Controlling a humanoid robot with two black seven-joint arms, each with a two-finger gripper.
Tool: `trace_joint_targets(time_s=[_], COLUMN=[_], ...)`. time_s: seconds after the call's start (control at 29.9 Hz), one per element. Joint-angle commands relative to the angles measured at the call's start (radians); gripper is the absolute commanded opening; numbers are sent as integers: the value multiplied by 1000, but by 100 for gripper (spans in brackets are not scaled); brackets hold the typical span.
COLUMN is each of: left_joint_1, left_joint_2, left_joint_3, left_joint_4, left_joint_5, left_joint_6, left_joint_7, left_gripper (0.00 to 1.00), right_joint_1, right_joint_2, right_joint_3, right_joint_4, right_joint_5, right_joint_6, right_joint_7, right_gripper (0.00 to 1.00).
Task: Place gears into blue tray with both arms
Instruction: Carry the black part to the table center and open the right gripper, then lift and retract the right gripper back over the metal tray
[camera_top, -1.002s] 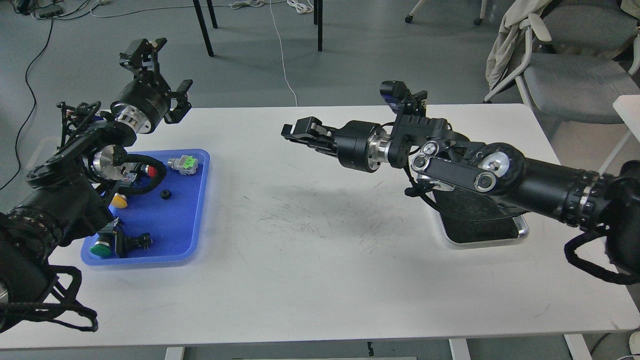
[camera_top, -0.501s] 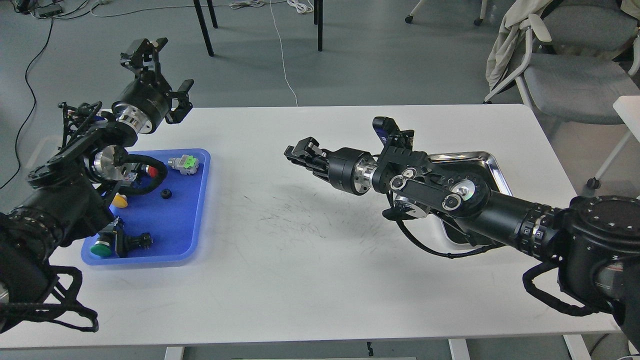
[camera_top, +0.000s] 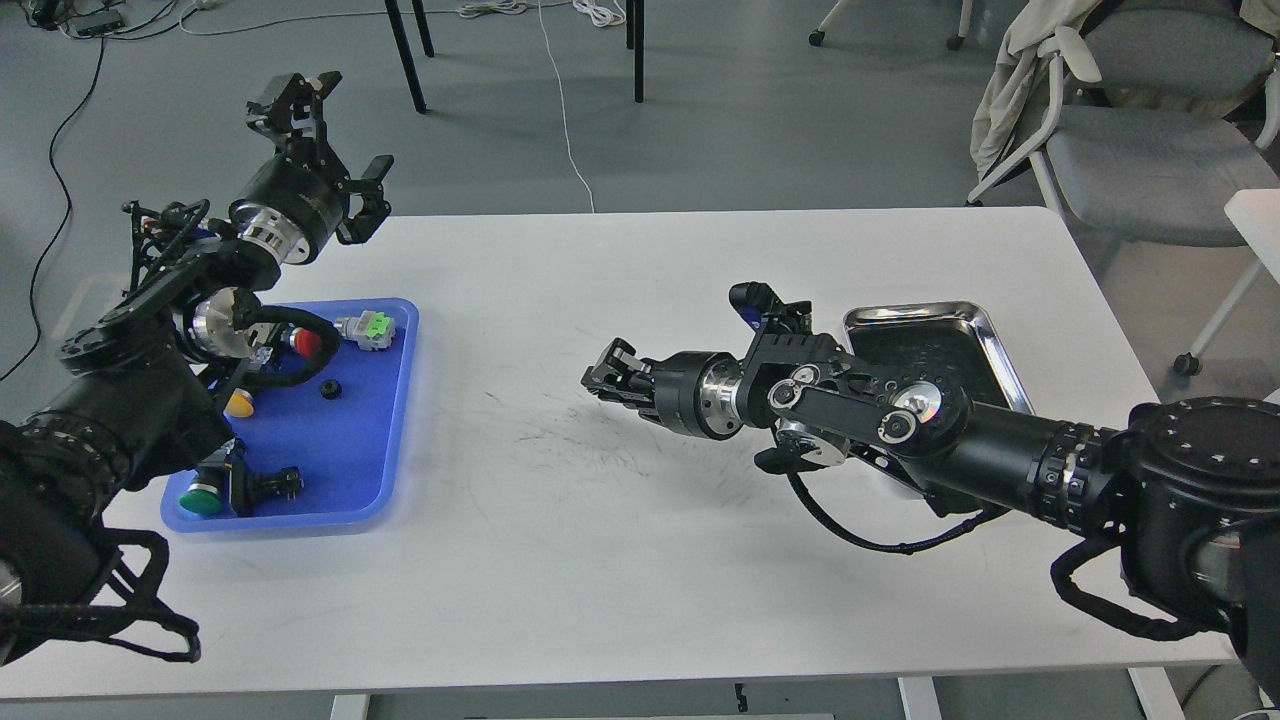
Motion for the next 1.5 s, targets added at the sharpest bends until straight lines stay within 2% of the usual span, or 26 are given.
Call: trace_joint_targets(time_s=[0.0, 0.17, 0.27, 0.3, 0.37, 0.4, 0.63, 0.8, 1.07, 1.37, 1.47], left_joint_1=[0, 0, 0, 0, 0, 0, 2, 3, 5, 13, 10], left_joint_2=[2, 5, 7, 7, 9, 9, 7, 13, 27, 73, 96], left_joint_3=[0, 0, 0, 0, 0, 0, 2, 6, 8, 37, 67], left_joint_4=[0, 0, 0, 0, 0, 0, 0, 0, 2, -6, -35], left_joint_5=[0, 0, 0, 0, 0, 0, 4, 5, 7, 94, 132], left_joint_6=[0, 0, 0, 0, 0, 0, 2, 2, 2, -4, 3], left_joint_7=[0, 0, 0, 0, 2, 0, 2, 5, 12, 9, 8], left_gripper=[98, 98, 98, 98, 98, 98, 98, 98, 98, 98, 98], right_joint_1=[0, 0, 0, 0, 0, 0, 0, 5, 3, -69, -103], right_joint_2=[0, 0, 0, 0, 0, 0, 0, 0, 0, 0, -41], right_joint_3=[-17, -25, -35, -35, -34, -34, -37, -2, 293, 642, 762], right_joint_4=[24, 41, 45, 44, 44, 44, 26, -40, -132, -131, -123], right_joint_5=[0, -1, 0, 0, 5, 5, 6, 9, 11, 17, 23], right_joint_6=[9, 12, 12, 12, 12, 12, 6, -1, 13, -1, -1], right_joint_7=[0, -2, -2, -2, -2, -2, -2, 3, 6, 17, 15], right_gripper=[3, 6, 14, 22, 58, 68, 89, 93, 94, 96, 96])
